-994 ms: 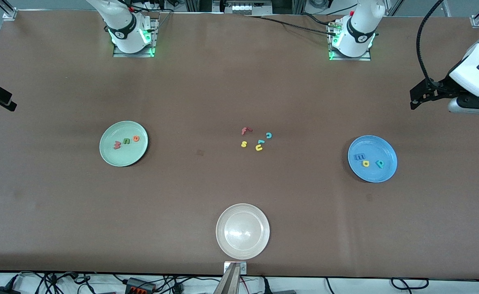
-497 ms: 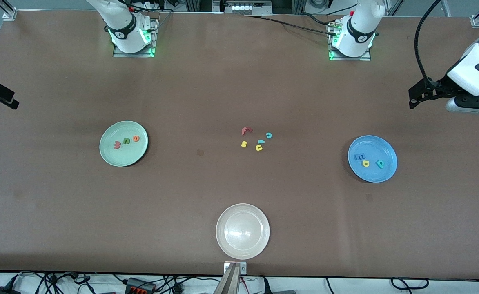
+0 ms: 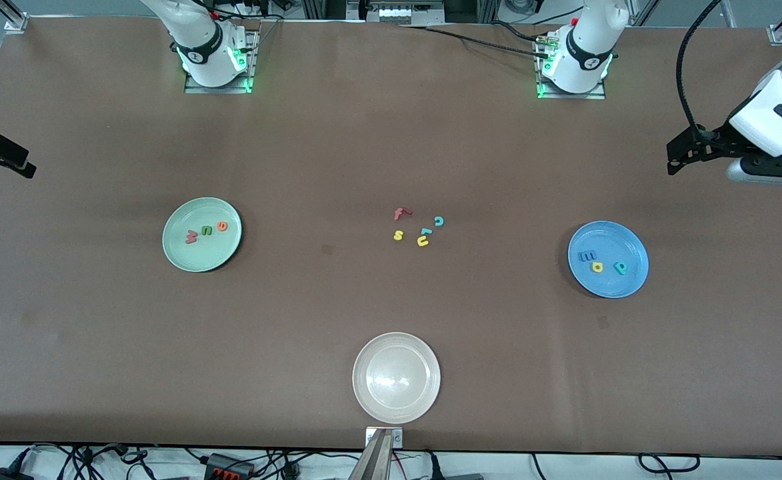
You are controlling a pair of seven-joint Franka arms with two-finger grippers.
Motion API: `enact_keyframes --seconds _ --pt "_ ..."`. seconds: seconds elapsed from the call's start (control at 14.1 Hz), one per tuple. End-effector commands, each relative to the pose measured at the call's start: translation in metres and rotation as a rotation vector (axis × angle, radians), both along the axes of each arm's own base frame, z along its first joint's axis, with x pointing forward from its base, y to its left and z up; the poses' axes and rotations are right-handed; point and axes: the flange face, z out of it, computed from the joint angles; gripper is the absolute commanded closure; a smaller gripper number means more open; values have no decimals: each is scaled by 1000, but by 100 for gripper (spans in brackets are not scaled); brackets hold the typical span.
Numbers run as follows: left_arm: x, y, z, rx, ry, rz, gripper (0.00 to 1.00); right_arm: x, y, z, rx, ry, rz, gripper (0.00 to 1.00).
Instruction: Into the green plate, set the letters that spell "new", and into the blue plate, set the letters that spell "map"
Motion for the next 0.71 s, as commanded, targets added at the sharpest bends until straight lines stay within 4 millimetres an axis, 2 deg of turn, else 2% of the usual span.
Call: enact_keyframes --seconds 0.0,0.64 --pt "-3 0 9 -15 1 -9 0 -6 1 0 -11 -2 -8 0" --pt "-3 -1 9 -15 1 -9 0 -7 2 -4 -10 12 -5 0"
